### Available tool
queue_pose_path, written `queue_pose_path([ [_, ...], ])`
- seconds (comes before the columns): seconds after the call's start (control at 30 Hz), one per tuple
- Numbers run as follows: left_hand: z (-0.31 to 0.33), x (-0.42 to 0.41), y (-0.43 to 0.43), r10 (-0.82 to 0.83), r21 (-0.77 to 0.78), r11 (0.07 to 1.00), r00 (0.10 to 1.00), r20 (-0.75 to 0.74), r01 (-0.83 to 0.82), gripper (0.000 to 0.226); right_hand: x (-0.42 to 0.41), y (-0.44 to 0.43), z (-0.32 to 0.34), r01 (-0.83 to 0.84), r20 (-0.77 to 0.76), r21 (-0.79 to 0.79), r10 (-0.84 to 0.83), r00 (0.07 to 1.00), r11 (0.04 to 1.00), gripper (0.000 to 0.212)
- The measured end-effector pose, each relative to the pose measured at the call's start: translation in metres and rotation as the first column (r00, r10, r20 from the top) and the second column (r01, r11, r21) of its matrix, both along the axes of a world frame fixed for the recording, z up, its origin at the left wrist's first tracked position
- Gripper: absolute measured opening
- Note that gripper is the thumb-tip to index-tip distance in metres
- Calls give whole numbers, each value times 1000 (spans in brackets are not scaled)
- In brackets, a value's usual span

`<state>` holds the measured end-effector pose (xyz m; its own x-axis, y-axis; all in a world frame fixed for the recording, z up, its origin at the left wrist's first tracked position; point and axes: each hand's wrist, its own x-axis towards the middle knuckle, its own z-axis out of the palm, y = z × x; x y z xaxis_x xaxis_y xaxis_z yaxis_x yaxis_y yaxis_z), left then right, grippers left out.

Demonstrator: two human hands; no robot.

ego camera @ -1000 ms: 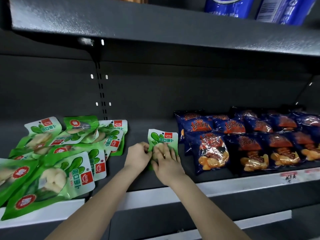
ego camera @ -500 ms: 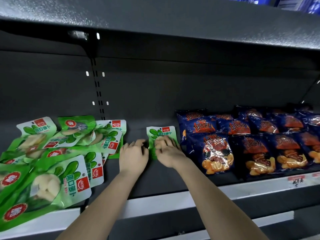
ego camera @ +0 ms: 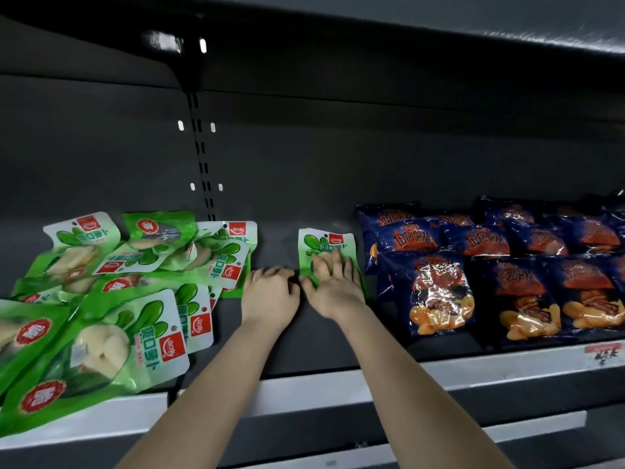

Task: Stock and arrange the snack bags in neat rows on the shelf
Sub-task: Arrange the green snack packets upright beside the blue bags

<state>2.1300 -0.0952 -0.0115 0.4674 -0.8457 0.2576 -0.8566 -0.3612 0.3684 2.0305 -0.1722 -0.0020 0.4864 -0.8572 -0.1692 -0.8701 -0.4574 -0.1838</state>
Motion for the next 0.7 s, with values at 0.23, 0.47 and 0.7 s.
queue_pose_path([
  [0.23, 1, 0, 2, -7, 8, 1000, 1000, -7, 7, 38, -1, 2, -9, 22, 116, -104, -10, 993, 994, 59],
  [0.47, 2, 2, 0, -7, 3, 1000, 1000, -23, 7, 38, -2, 4, -9, 90, 235, -149, -54, 971, 985, 55],
  [0.7, 3, -2, -1, -11, 28, 1000, 1000, 8, 11, 38, -2, 2, -11, 61, 253, -139, -24, 967, 988, 54],
])
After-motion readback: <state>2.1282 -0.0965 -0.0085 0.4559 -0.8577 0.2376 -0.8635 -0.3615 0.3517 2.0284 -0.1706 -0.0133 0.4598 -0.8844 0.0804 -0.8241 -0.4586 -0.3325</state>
